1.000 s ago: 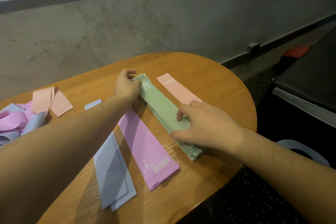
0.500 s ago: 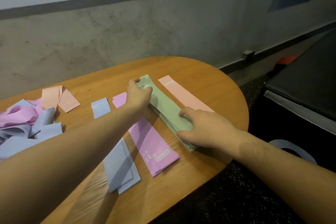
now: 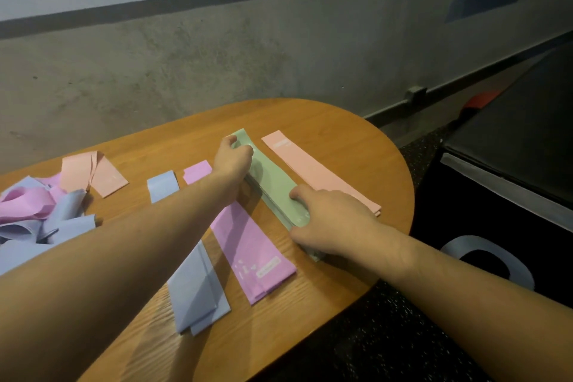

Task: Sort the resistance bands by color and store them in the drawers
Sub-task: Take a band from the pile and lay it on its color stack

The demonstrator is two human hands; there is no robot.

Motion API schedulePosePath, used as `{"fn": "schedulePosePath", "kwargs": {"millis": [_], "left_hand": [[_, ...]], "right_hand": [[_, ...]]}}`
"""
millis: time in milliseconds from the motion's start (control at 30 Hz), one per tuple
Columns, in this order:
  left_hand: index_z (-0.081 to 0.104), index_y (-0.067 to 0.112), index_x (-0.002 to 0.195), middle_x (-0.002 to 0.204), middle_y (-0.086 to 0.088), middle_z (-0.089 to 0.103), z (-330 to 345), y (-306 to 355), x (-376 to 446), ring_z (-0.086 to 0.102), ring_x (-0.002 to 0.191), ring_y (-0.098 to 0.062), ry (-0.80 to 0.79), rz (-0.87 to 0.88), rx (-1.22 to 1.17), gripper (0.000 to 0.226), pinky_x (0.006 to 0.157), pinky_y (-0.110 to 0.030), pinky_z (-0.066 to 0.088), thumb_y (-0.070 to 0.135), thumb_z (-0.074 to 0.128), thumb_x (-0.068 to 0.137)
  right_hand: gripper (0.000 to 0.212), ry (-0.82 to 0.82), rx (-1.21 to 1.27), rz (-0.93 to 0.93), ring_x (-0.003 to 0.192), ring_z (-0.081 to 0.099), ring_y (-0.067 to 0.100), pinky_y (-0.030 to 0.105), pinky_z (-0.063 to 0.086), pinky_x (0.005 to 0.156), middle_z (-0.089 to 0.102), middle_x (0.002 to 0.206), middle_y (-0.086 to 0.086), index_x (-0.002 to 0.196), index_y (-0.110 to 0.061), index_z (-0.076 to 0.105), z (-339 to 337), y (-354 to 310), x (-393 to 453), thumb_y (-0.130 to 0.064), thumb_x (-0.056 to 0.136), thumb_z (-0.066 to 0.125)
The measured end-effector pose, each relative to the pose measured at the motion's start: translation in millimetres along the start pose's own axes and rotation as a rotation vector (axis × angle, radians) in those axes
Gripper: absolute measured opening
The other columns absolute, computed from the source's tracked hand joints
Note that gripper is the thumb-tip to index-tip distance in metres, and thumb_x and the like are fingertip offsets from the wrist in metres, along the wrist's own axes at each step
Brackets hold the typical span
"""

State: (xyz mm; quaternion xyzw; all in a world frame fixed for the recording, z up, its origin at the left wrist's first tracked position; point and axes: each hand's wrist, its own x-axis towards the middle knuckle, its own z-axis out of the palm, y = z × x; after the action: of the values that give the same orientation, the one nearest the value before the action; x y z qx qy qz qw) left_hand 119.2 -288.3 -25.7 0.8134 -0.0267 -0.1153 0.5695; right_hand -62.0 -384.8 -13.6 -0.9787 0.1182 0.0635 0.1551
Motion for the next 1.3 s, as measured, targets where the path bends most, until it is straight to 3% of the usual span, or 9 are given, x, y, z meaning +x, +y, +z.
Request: {"fn": "schedulePosePath", "kwargs": {"millis": [67,167,233,433,633,700,900,1167,1300], "left_hand": [[0.035,0.026,0.153,0.150,-0.005,0.042,0,-1,-1,0.048,0.103,-0.016,0.004,0.012,0.002,0.056,0.080,-0.029,0.045,0.016,0.046,0.099],[0.036,0.026,0.153,0.153,-0.005,0.040,2,-2,-5,0.046,0.126,-0.023,-0.010,-0.008,-0.004,0.056,0.099,-0.036,0.045,0.017,0.045,0.099],[0.036,0.025,0.153,0.153,-0.005,0.040,5,-3,-8,0.043,0.134,-0.026,-0.029,-0.025,0.000,0.054,0.100,-0.036,0.044,0.018,0.045,0.100],[0.036,0.023,0.153,0.150,-0.004,0.042,7,-1,-20,0.045,0.124,-0.022,-0.052,-0.046,0.003,0.051,0.090,-0.035,0.043,0.022,0.045,0.103],[0.039,0.020,0.152,0.151,-0.005,0.044,6,-3,-32,0.042,0.136,-0.027,-0.088,-0.073,0.003,0.051,0.108,-0.041,0.042,0.022,0.047,0.101],[0.039,0.020,0.152,0.151,-0.006,0.044,7,-3,-36,0.043,0.136,-0.028,-0.100,-0.082,0.000,0.052,0.110,-0.044,0.042,0.022,0.048,0.101],[0.038,0.016,0.153,0.152,-0.007,0.043,7,-3,-38,0.045,0.133,-0.028,-0.109,-0.075,0.009,0.055,0.103,-0.038,0.043,0.020,0.047,0.100],[0.041,0.016,0.151,0.140,-0.003,0.050,6,-2,-33,0.048,0.112,-0.021,-0.094,-0.078,-0.006,0.049,0.087,-0.033,0.041,0.019,0.045,0.102],[0.037,0.015,0.154,0.152,-0.005,0.043,2,-6,-31,0.044,0.131,-0.024,-0.089,-0.062,0.010,0.053,0.094,-0.032,0.038,0.017,0.046,0.101]], "right_hand": [[0.063,0.024,-0.007,-0.003,0.109,0.061,0.026,0.042,0.058,0.083,0.060,0.130,0.001,0.144,-0.034,0.033,4,0,0,-0.047,0.089,0.061],[0.064,0.041,-0.015,-0.008,0.109,0.059,0.026,0.041,0.058,0.082,0.060,0.129,0.002,0.145,-0.033,0.030,6,0,-1,-0.046,0.090,0.061],[0.065,0.037,-0.025,-0.007,0.109,0.060,0.027,0.040,0.058,0.082,0.058,0.130,0.002,0.145,-0.033,0.030,6,-1,0,-0.045,0.090,0.063],[0.078,0.027,-0.052,0.019,0.116,0.058,0.027,0.044,0.058,0.086,0.054,0.135,0.002,0.147,-0.036,0.025,6,-1,-6,-0.057,0.083,0.066],[0.097,0.063,-0.044,0.018,0.118,0.056,0.027,0.044,0.057,0.088,0.050,0.136,0.003,0.152,-0.042,0.008,2,1,-19,-0.062,0.079,0.069],[0.098,0.094,-0.037,0.022,0.119,0.056,0.026,0.045,0.057,0.088,0.050,0.136,0.001,0.151,-0.044,0.010,-1,2,-21,-0.065,0.077,0.070],[0.071,0.055,-0.068,0.047,0.115,0.056,0.019,0.043,0.056,0.087,0.058,0.129,-0.006,0.139,-0.036,0.044,-3,5,-21,-0.075,0.082,0.059],[0.077,0.075,-0.036,0.032,0.126,0.050,0.021,0.047,0.051,0.093,0.047,0.143,-0.004,0.145,-0.037,0.034,4,2,-13,-0.081,0.083,0.047],[0.090,0.102,0.065,0.014,0.136,0.043,0.019,0.048,0.047,0.102,0.038,0.154,-0.010,0.151,-0.040,0.028,1,5,-15,-0.086,0.076,0.051]]}}
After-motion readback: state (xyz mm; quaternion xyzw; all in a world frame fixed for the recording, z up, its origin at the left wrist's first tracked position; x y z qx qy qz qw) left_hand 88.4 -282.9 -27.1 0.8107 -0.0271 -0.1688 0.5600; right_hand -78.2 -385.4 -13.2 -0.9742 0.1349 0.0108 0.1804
